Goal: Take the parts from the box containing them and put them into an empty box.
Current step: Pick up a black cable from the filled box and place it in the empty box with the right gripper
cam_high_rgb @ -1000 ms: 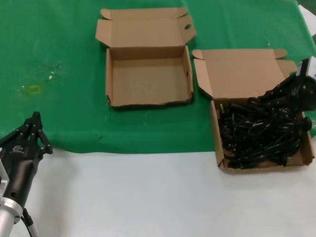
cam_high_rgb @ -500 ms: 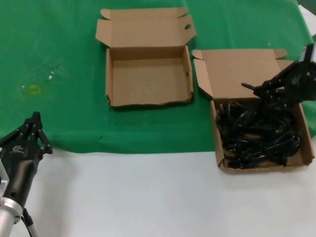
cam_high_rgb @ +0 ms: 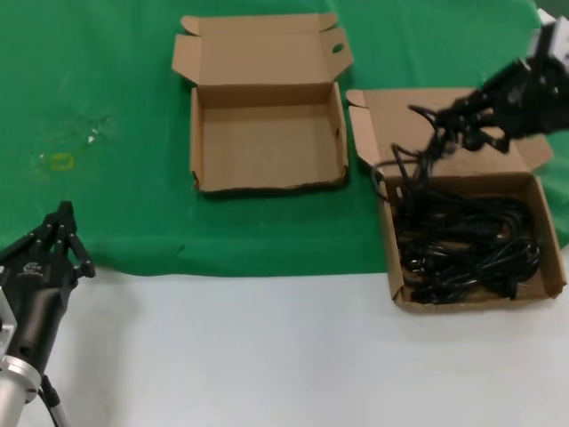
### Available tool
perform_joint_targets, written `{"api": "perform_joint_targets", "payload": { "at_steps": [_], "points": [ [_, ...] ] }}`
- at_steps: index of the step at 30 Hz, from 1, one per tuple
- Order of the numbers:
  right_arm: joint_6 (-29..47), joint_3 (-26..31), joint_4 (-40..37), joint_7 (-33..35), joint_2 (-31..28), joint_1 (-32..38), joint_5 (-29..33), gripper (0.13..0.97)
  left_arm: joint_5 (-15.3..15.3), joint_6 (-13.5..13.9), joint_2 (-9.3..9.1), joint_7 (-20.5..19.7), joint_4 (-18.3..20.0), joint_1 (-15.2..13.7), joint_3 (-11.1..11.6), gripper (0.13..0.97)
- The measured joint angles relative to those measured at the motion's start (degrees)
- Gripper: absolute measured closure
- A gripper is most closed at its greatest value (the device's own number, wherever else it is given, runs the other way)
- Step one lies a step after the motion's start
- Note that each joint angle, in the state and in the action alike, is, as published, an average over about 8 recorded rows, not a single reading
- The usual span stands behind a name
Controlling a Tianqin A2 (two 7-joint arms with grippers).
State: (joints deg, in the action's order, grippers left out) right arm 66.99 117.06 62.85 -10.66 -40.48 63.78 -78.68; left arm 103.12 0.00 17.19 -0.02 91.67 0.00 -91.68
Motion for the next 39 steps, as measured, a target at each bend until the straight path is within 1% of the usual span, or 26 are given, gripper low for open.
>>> {"api": "perform_joint_targets", "payload": {
  "at_steps": [8,17,27,39],
  "points": [
    [0.0,1.5,-2.9,-0.1,4.6,5.5,1.3,0.923,0.0,0.0,0.00,0.0,0.0,0.0,0.0,0.953],
    [-1.2,3.9,-11.6,2.0,12.9,12.7,2.8,0.923,0.0,0.0,0.00,0.0,0.0,0.0,0.0,0.953],
    [-5.1,4.8,-26.7,6.6,22.4,19.0,2.7,0.923,0.0,0.0,0.00,0.0,0.0,0.0,0.0,0.953],
    [-10.9,2.4,-49.5,17.4,32.0,24.3,-0.3,0.923,0.0,0.0,0.00,0.0,0.0,0.0,0.0,0.953]
  ]
}}
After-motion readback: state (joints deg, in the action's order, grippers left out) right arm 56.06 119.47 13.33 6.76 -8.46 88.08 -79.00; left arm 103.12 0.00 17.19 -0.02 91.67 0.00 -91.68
